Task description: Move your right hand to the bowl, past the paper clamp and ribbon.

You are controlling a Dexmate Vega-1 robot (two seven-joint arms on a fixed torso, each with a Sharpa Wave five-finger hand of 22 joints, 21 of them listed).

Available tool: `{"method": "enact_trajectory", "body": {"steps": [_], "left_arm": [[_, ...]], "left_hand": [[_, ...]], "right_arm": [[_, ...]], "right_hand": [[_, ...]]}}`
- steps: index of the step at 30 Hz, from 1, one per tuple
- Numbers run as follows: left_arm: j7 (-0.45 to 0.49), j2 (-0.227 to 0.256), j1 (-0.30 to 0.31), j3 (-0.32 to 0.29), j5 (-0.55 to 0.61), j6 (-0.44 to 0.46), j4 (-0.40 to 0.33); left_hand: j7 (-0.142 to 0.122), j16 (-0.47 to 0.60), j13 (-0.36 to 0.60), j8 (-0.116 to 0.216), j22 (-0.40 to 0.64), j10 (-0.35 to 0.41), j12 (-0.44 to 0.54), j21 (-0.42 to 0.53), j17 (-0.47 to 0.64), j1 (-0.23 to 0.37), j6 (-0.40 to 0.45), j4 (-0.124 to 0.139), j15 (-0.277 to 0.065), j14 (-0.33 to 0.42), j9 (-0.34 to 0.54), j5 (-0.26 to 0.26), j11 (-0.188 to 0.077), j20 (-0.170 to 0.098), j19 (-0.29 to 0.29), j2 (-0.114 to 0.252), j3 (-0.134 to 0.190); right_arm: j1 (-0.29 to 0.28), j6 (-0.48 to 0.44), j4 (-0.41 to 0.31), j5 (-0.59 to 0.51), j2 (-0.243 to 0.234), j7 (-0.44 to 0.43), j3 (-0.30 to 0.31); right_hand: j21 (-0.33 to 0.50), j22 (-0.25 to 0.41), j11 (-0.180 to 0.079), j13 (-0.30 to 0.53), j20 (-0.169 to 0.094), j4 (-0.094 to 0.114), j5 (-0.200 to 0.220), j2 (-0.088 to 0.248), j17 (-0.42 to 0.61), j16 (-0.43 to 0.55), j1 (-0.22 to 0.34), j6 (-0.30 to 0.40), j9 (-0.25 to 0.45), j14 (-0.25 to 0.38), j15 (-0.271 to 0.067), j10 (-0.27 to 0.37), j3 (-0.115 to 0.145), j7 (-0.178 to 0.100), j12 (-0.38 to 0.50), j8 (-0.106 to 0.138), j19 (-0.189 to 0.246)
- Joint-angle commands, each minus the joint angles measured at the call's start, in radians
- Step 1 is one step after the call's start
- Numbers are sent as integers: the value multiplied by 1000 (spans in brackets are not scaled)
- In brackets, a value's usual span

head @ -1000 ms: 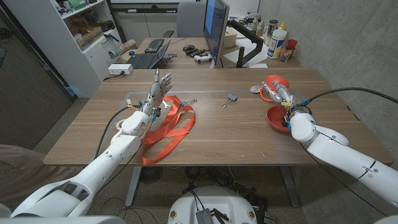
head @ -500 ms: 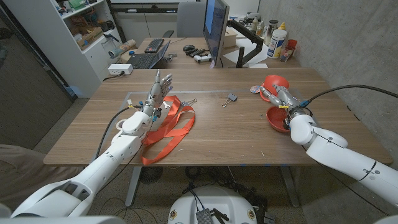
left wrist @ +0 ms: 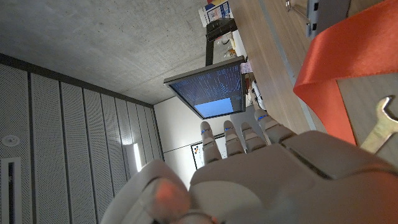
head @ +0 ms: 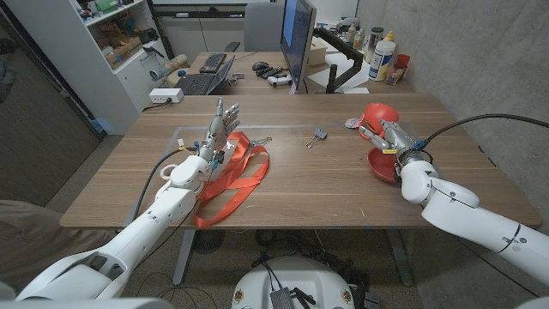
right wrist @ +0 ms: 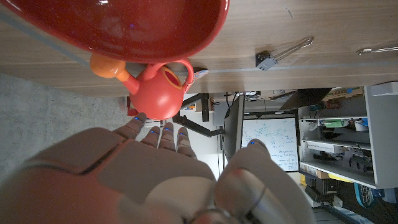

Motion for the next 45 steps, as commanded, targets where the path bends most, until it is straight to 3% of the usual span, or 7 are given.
{"method": "enact_trajectory", "body": {"steps": [1,12,15,20,26,41,45], "left_arm": [[22,11,12,5,16,16,-37],[18,18,16,11,19,28,-60],[7,16,7,15,23,23,-53],[0,21,1,16,25,26,-48],[-4,25,0,16,23,33,-41],[-19,17,-17,26,29,28,-14],[-18,20,-13,27,29,34,-20]], "left_hand": [[0,-3,3,0,4,6,3,-1,4,11,10,-1,-51,-10,5,4,-1,-5,-5,-4,-6],[1,0,3,0,4,5,2,-1,4,12,11,-2,-52,-12,5,4,-1,-6,-5,-3,-8],[1,0,3,-1,4,5,2,-1,4,12,10,-2,-51,-13,5,4,-1,-6,-6,-3,-8],[2,0,3,-2,4,4,2,-1,4,12,9,-2,-52,-14,5,4,-1,-6,-6,-3,-9],[0,2,3,-2,4,4,2,-1,4,12,11,-2,-52,-15,5,4,-1,-6,-7,-2,-10],[3,2,3,-3,4,3,1,0,4,14,13,-2,-50,-21,5,4,0,-9,-8,0,-11],[3,2,3,-3,4,3,1,0,4,14,12,-2,-51,-22,5,5,0,-9,-9,0,-12]], "right_arm": [[-48,17,-14,9,-44,-2,31],[-62,-22,-58,-23,-106,30,24],[-81,7,-62,-11,-114,27,40],[-63,-22,-71,-37,-134,64,9],[-67,-29,-69,-40,-139,70,7],[-9,-68,-48,-102,-153,153,-77],[-21,-76,-53,-104,-156,148,-73]], "right_hand": [[-2,3,-3,3,-1,-8,11,-3,-1,0,14,5,3,-42,3,-3,-2,-6,4,7,-8],[0,4,-4,3,-2,-8,16,-6,0,3,11,12,3,-38,-2,1,-6,-9,6,8,4],[4,4,-6,3,-7,-8,18,-7,0,5,9,14,3,-35,-3,5,-8,-10,7,8,17],[3,4,-5,3,-6,-8,20,-7,0,5,7,17,3,-34,-4,6,-10,-13,8,9,17],[2,4,-10,3,-3,-8,23,-8,1,7,5,20,3,-30,-8,10,-12,-15,9,9,18],[0,5,-11,3,-2,-9,28,-9,1,6,3,22,4,-30,-11,9,-16,-18,9,8,19],[0,5,-12,3,-2,-9,29,-9,1,6,2,22,4,-30,-11,9,-16,-18,9,8,19]]}}
